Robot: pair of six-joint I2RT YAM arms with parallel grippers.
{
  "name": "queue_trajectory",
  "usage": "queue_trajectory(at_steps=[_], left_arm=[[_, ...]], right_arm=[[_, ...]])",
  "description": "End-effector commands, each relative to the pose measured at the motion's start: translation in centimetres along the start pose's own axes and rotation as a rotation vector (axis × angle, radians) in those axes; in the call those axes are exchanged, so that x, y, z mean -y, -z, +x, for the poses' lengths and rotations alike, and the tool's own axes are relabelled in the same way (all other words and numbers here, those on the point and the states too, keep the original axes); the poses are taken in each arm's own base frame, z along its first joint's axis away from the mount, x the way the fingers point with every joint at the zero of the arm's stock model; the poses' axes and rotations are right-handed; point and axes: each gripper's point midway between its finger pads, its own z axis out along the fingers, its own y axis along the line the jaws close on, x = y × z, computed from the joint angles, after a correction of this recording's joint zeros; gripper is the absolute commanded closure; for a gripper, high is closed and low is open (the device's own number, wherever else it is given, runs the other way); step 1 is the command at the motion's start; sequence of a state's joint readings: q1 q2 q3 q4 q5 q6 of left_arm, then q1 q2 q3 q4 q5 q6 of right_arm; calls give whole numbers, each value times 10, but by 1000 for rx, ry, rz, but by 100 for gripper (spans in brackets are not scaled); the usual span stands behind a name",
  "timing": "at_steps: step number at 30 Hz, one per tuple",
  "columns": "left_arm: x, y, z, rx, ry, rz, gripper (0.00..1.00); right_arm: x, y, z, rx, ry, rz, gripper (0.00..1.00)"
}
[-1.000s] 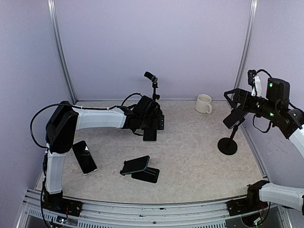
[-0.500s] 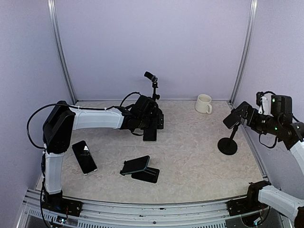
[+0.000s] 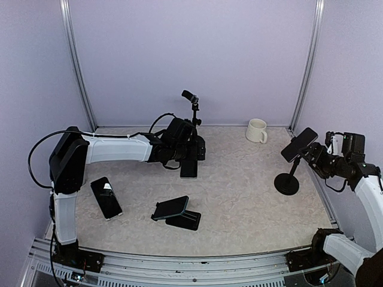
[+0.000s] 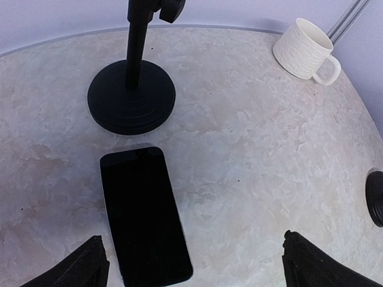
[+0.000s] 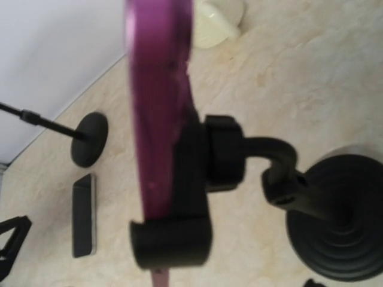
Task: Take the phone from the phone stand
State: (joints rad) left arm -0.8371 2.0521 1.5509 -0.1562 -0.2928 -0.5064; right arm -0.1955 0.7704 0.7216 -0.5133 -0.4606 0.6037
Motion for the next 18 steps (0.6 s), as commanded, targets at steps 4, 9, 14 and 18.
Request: queue_trajectory(at_steps=[4,9,14,18], left_arm=[[2,15,-19,53,-6,12,1],[0,15,-18,52,-1,11,1],[-2,17,-20,57,1,7,1],[-3,17,-17,55,5,9,1]], right_arm=[[-16,-7,-14,39,2,-117,25],[-13,-11,-20,53,10,-97,27],[-10,-17,-24,59,9,-89,31],[-10,-17,-27,78,1,-94,41]])
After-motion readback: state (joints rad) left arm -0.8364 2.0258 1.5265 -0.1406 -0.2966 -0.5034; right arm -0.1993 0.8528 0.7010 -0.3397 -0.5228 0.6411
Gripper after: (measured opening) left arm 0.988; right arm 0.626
